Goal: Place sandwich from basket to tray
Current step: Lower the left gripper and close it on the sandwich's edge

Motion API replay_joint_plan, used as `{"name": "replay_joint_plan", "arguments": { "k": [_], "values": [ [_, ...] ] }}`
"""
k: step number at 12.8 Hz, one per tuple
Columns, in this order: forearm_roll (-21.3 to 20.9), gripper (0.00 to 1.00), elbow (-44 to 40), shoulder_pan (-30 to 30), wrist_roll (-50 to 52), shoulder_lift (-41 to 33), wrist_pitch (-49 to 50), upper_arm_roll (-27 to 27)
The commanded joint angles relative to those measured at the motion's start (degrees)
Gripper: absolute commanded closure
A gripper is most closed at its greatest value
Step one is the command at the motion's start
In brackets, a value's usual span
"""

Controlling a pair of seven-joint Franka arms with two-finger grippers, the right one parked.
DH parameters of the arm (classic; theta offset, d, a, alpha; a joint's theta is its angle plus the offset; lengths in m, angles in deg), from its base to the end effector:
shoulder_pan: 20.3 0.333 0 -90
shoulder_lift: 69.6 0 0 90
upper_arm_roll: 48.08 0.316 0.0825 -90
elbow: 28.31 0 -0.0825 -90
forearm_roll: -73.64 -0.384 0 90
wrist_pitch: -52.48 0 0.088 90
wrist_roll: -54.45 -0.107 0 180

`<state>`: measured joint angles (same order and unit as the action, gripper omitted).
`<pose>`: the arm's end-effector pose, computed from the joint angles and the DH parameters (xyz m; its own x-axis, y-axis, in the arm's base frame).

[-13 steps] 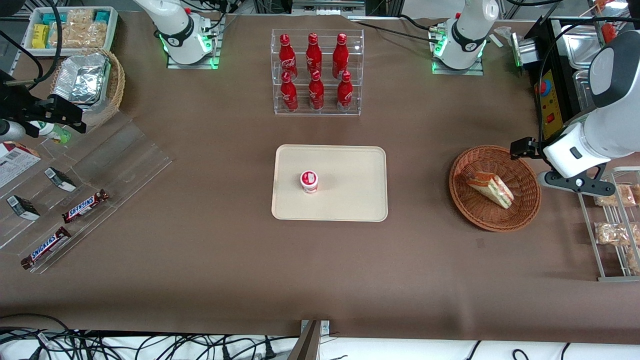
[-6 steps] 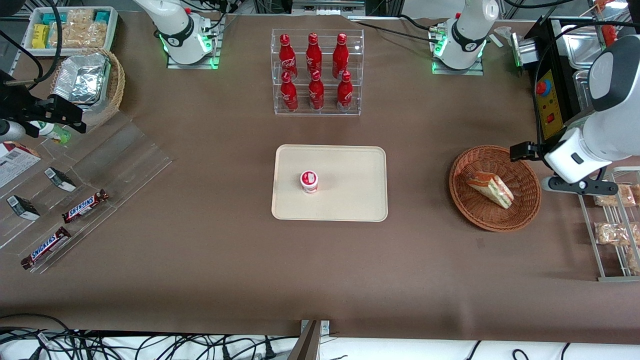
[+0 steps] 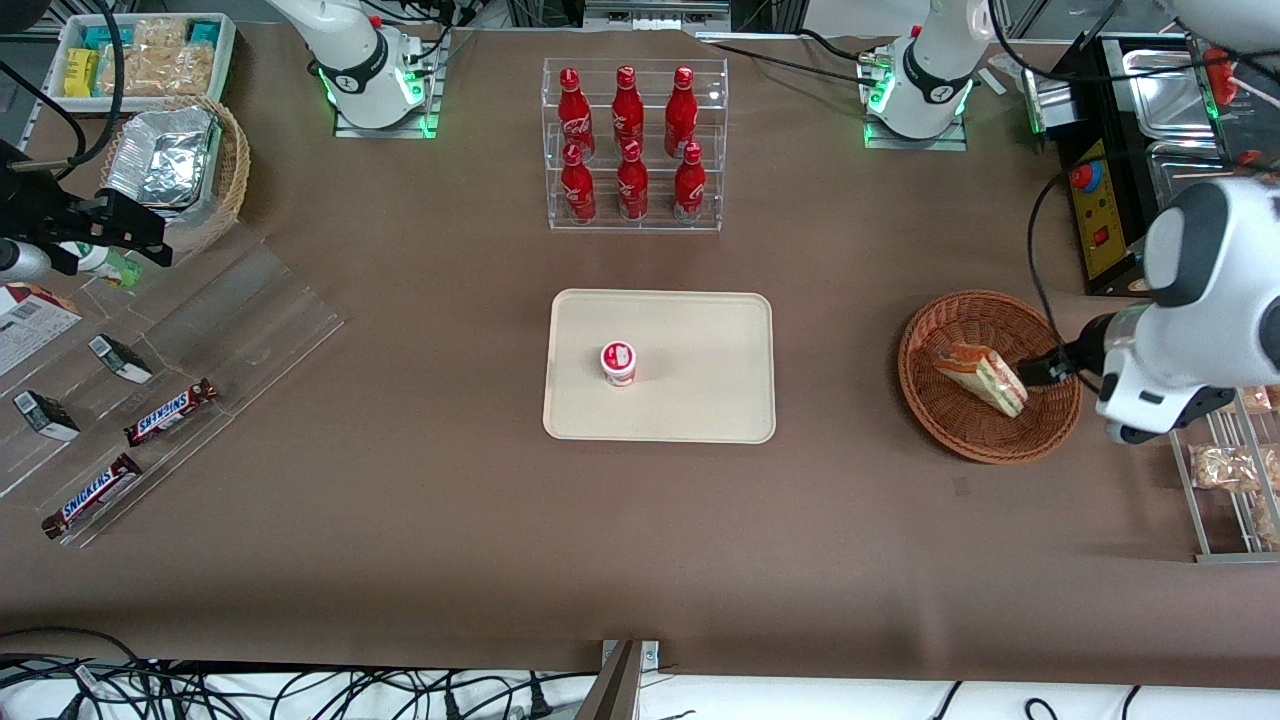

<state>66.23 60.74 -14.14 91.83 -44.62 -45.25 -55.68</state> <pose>0.6473 0.0064 0.3783 0.8021 0.5687 -0.1823 0.5311 -0.8188 -0.2178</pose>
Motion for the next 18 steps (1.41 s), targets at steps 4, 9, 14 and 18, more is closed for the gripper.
{"name": "replay_joint_plan", "arguments": {
  "k": [4,9,14,18],
  "values": [
    [-3.82,0.0,9.8,-0.45,14.9,0.6,-13.6,-0.05],
    [-8.15,0.0,17.81,-0.36,21.94,0.24,-21.53,-0.4],
    [-8.15,0.0,20.72,-0.45,23.52,-0.72,-21.89,-0.66],
    [-8.15,0.36,21.16,-0.8,27.21,-0.46,-21.89,-0.66]
  ]
}}
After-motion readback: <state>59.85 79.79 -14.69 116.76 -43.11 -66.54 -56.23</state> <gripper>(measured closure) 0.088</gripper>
